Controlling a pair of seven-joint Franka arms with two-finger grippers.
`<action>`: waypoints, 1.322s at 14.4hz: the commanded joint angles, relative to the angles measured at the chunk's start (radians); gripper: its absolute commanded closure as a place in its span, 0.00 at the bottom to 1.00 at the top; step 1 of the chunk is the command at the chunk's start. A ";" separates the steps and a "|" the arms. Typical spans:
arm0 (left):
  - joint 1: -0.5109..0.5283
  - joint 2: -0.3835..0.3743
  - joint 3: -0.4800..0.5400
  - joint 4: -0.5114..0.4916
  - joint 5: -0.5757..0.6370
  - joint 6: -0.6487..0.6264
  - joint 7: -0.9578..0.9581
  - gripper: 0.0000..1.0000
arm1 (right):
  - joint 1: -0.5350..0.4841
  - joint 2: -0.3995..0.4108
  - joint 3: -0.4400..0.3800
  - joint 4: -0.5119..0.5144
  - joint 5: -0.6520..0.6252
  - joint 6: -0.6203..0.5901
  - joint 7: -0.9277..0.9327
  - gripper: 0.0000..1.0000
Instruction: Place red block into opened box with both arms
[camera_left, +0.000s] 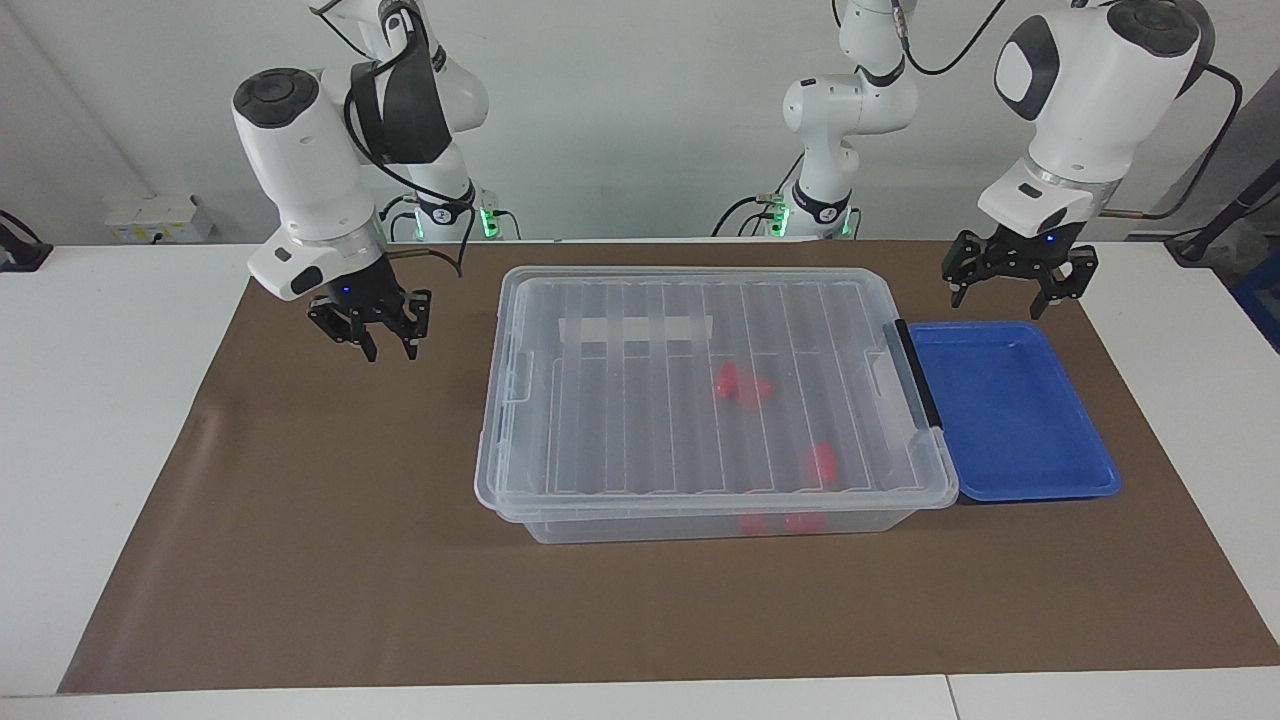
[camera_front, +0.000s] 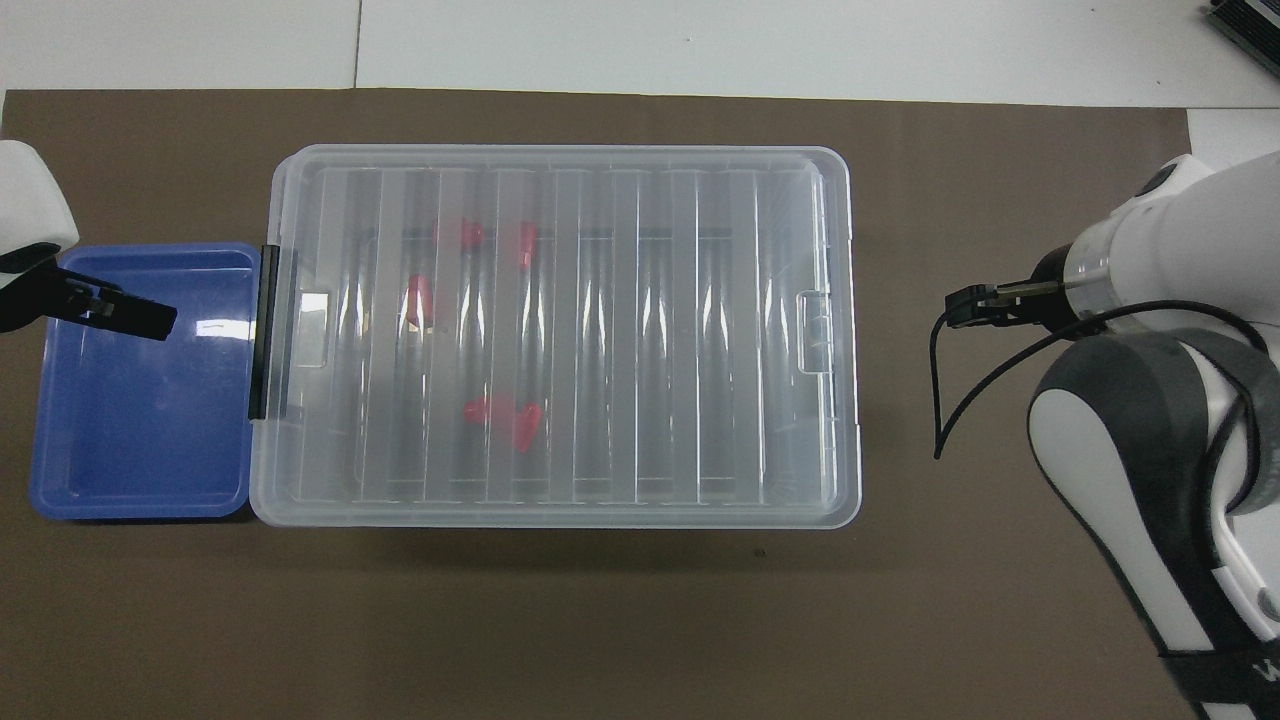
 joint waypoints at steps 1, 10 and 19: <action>-0.025 -0.031 0.023 -0.035 -0.017 0.022 0.010 0.00 | -0.008 -0.025 0.006 0.031 0.020 -0.028 0.024 0.00; -0.025 -0.031 0.020 -0.034 -0.017 0.028 0.007 0.00 | -0.071 -0.032 -0.045 0.278 -0.021 -0.350 0.022 0.00; -0.012 -0.005 0.014 0.149 -0.017 -0.144 0.006 0.00 | -0.088 -0.032 -0.028 0.286 -0.014 -0.408 0.048 0.00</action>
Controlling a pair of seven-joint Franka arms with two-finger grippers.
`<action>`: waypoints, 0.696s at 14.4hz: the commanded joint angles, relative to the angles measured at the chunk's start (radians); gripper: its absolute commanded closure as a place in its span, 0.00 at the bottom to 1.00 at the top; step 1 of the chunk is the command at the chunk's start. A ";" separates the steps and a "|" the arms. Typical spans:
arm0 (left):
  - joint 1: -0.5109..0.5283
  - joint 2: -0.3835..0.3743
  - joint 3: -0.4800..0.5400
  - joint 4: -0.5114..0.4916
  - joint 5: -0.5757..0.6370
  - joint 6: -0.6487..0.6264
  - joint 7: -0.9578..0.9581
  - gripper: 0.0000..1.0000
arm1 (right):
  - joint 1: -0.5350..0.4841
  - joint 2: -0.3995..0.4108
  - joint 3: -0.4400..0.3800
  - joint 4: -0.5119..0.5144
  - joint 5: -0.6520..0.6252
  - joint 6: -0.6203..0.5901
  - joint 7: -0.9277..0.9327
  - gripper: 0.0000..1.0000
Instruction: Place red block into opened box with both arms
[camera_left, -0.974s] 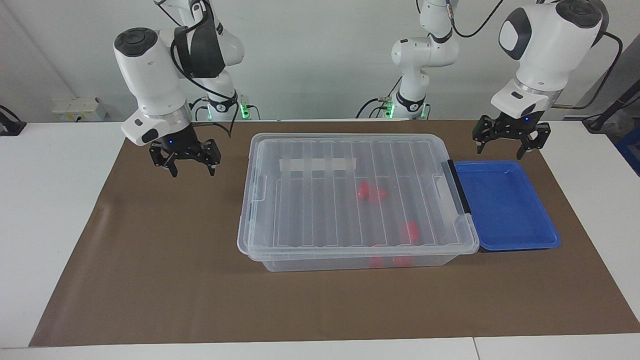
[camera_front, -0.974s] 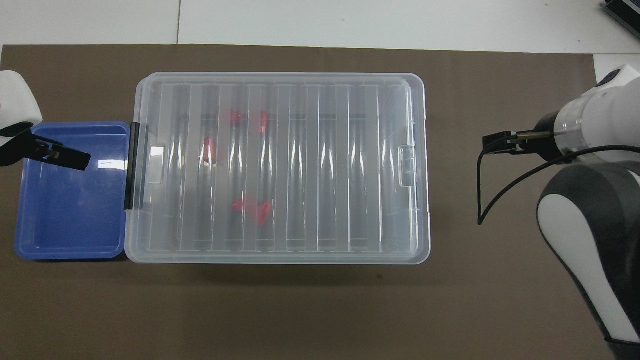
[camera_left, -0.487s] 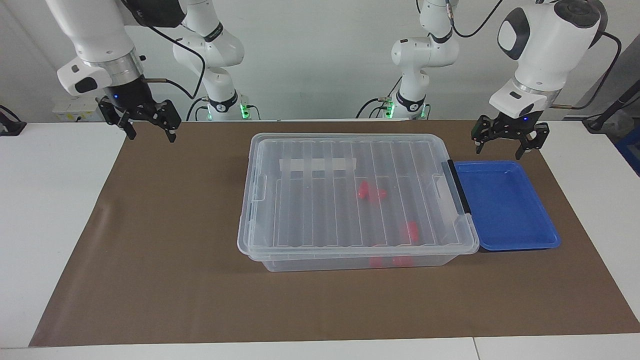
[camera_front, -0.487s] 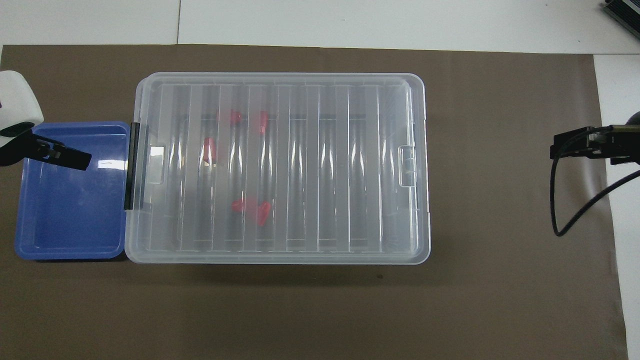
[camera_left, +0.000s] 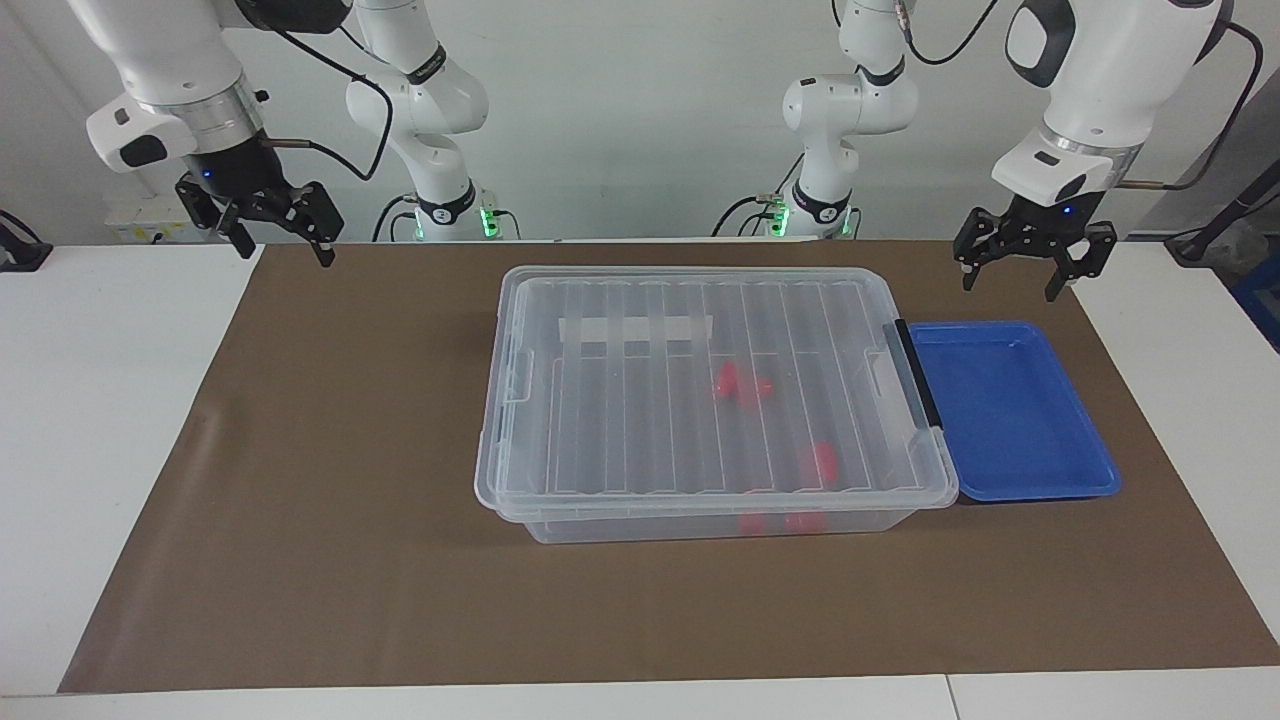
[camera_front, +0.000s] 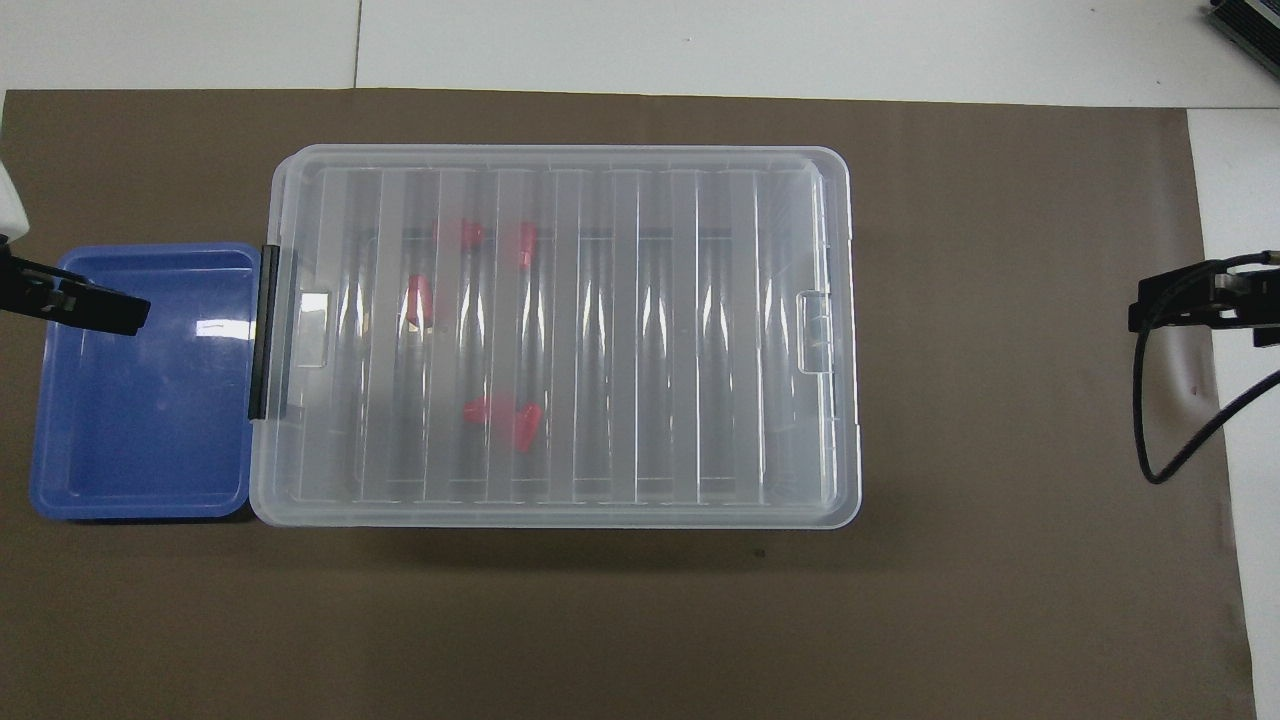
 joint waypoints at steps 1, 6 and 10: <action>-0.004 0.009 0.010 0.051 -0.017 -0.053 0.006 0.00 | -0.004 0.000 0.012 -0.006 -0.005 -0.002 0.022 0.00; -0.005 -0.005 0.010 0.036 -0.017 -0.046 0.006 0.00 | 0.016 0.000 0.021 -0.006 0.001 -0.005 0.023 0.00; -0.004 -0.021 0.012 0.008 -0.017 -0.049 0.000 0.00 | 0.013 -0.002 0.023 -0.009 0.001 0.000 0.029 0.00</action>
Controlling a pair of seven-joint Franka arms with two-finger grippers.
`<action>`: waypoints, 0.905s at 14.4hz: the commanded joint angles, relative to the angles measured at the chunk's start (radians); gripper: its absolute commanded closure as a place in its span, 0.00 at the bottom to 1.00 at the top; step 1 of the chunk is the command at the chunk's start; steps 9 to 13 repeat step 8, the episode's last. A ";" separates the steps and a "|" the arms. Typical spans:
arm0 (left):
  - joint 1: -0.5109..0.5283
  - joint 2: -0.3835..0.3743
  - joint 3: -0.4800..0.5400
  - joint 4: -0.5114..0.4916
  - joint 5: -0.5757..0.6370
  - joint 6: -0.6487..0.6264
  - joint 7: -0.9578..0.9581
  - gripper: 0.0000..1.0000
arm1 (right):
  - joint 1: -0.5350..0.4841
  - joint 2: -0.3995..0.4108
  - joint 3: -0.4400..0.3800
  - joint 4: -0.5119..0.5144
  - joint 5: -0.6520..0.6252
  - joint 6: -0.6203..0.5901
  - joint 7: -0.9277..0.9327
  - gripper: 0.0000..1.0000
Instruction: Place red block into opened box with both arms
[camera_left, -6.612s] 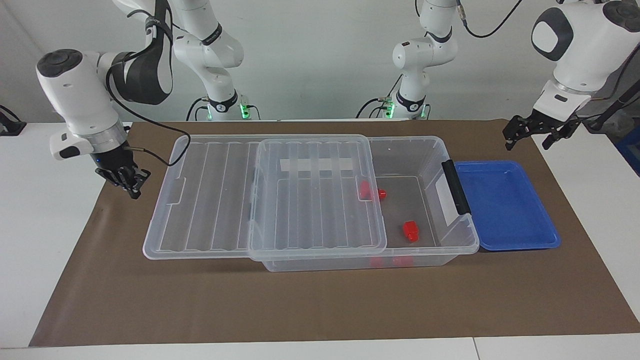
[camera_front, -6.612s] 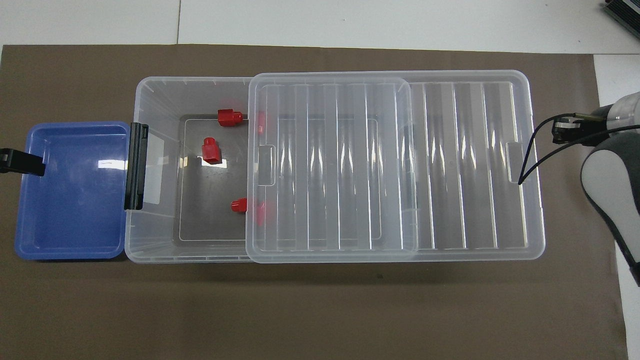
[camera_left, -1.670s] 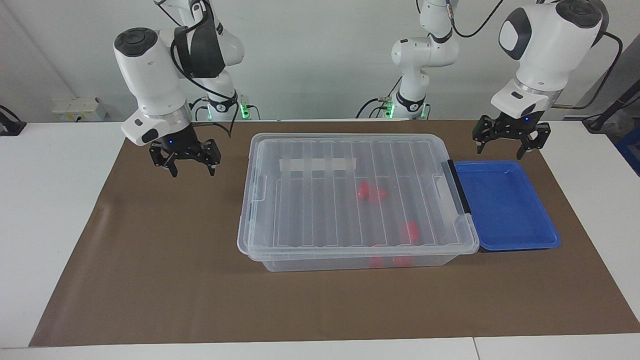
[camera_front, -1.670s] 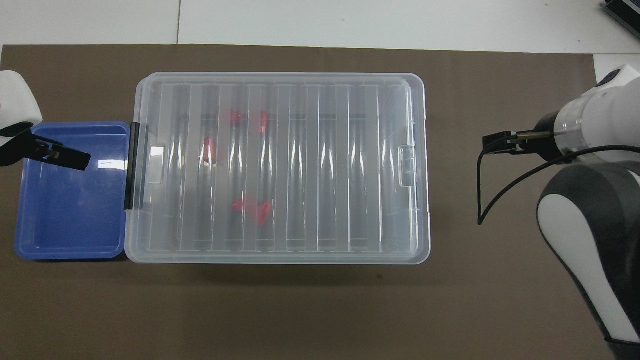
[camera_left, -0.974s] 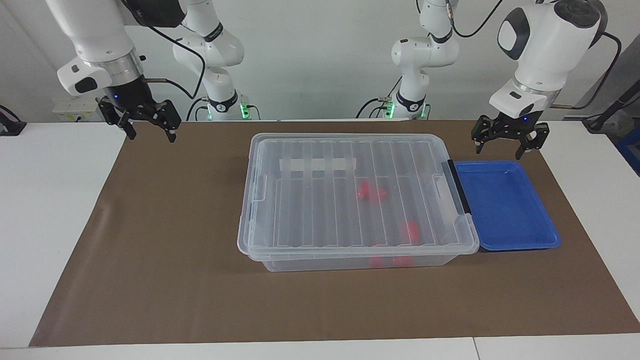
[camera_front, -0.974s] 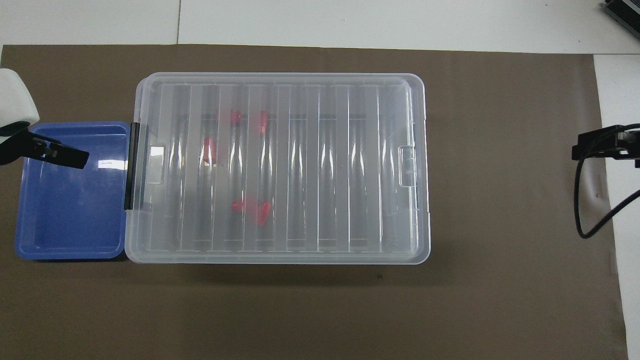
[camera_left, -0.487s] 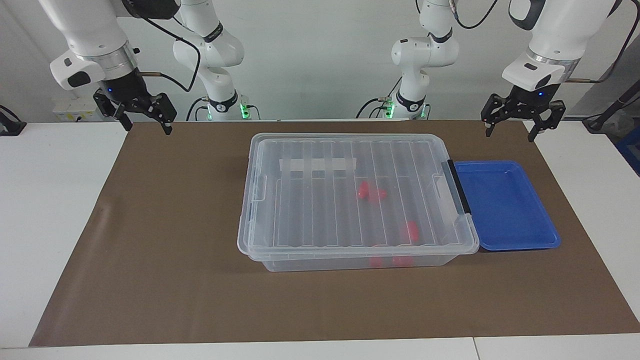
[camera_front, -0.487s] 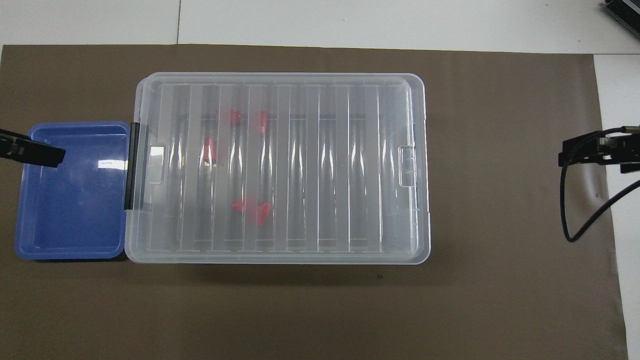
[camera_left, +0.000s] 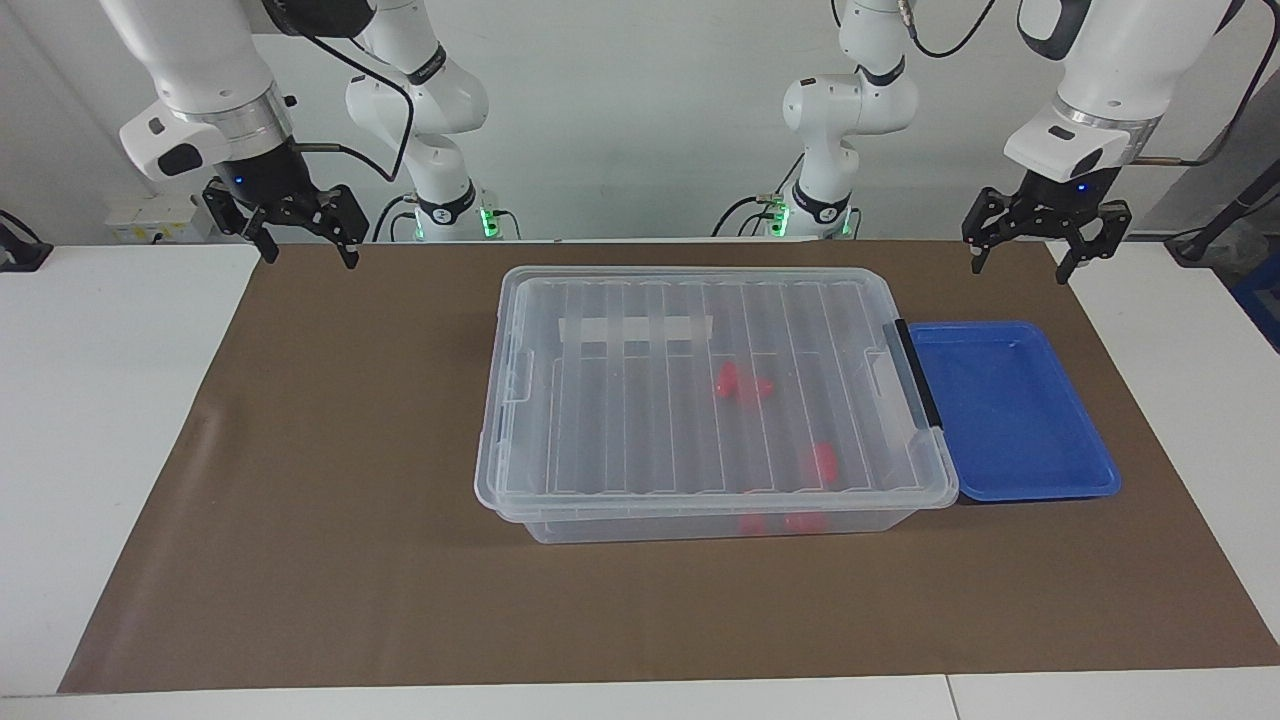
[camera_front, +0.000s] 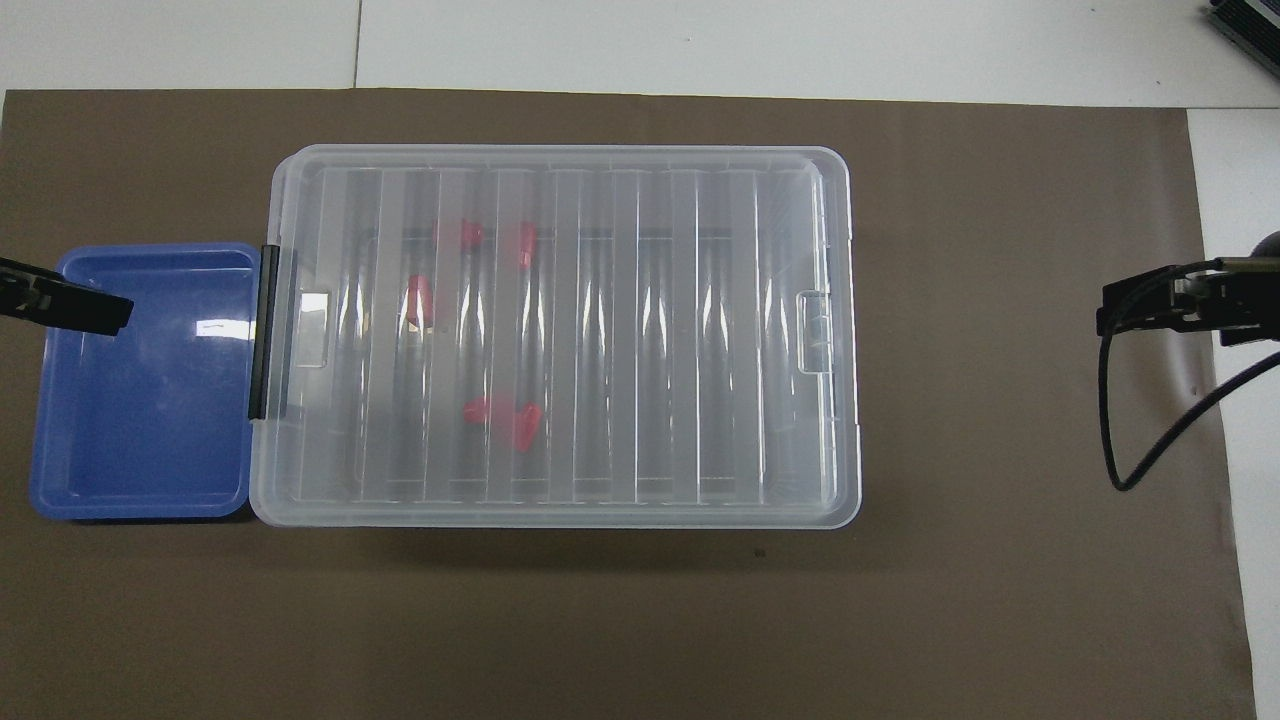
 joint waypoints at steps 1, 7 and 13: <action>-0.002 -0.022 0.013 -0.019 -0.015 -0.022 0.000 0.00 | -0.008 -0.006 0.007 -0.015 0.001 0.001 0.029 0.00; 0.002 -0.022 0.016 -0.019 -0.015 -0.022 0.000 0.00 | -0.009 -0.007 0.007 -0.016 0.001 0.001 0.022 0.00; 0.002 -0.022 0.016 -0.019 -0.015 -0.022 0.000 0.00 | -0.011 -0.010 0.007 -0.022 0.001 0.001 0.023 0.00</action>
